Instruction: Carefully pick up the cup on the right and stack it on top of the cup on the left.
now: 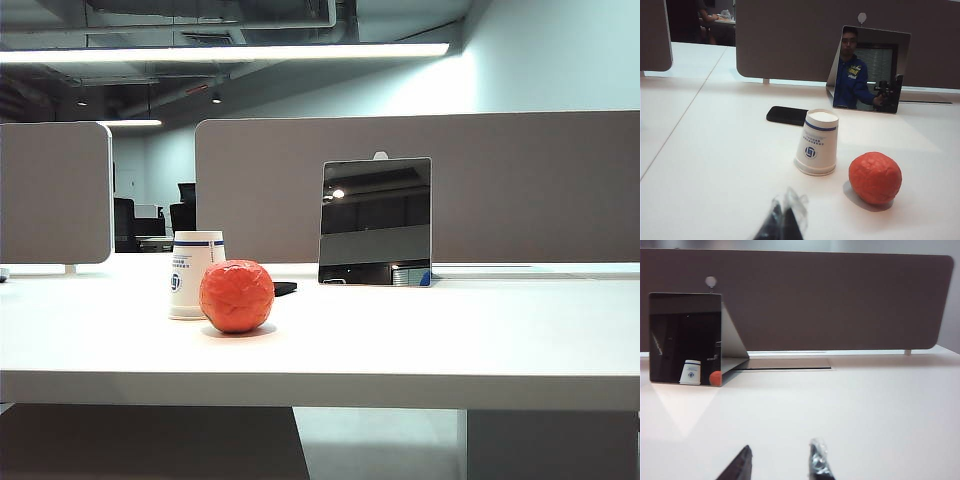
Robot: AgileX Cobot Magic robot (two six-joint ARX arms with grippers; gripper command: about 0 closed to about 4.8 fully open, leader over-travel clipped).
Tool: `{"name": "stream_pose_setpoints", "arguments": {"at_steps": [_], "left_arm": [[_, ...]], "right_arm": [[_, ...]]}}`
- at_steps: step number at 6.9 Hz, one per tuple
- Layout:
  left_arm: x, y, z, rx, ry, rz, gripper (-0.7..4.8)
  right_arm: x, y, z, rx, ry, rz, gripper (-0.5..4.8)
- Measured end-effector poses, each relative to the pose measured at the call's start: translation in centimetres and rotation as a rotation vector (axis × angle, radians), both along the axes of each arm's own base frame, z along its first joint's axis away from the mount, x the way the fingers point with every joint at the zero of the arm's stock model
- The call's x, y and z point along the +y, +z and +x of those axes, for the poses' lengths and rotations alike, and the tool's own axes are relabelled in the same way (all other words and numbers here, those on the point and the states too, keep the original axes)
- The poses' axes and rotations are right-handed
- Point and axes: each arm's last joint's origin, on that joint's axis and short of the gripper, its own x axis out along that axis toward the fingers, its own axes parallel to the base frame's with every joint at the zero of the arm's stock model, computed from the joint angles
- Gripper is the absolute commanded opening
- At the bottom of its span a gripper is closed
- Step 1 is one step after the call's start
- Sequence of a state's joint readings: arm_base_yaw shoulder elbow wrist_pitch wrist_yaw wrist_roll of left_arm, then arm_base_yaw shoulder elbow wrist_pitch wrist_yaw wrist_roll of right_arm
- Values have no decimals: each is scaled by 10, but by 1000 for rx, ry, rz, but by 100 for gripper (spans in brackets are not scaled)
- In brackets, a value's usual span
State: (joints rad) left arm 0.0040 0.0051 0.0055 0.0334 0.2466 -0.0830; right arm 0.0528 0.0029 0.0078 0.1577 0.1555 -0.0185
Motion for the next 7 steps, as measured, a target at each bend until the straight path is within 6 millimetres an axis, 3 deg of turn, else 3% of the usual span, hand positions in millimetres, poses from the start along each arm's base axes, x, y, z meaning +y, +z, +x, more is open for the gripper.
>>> {"name": "stream_pose_setpoints", "arguments": {"at_steps": [3, 4, 5, 7], "left_arm": [[0, 0, 0, 0, 0, 0, -5], [0, 0, 0, 0, 0, 0, -5], [0, 0, 0, 0, 0, 0, -5], [0, 0, 0, 0, 0, 0, -5]], "right_arm": [[2, -11, 1, 113, 110, 0, 143], [2, -11, 1, 116, 116, 0, 112], [2, -12, 1, 120, 118, 3, 30], [5, -12, 1, 120, 202, -2, -1]]}}
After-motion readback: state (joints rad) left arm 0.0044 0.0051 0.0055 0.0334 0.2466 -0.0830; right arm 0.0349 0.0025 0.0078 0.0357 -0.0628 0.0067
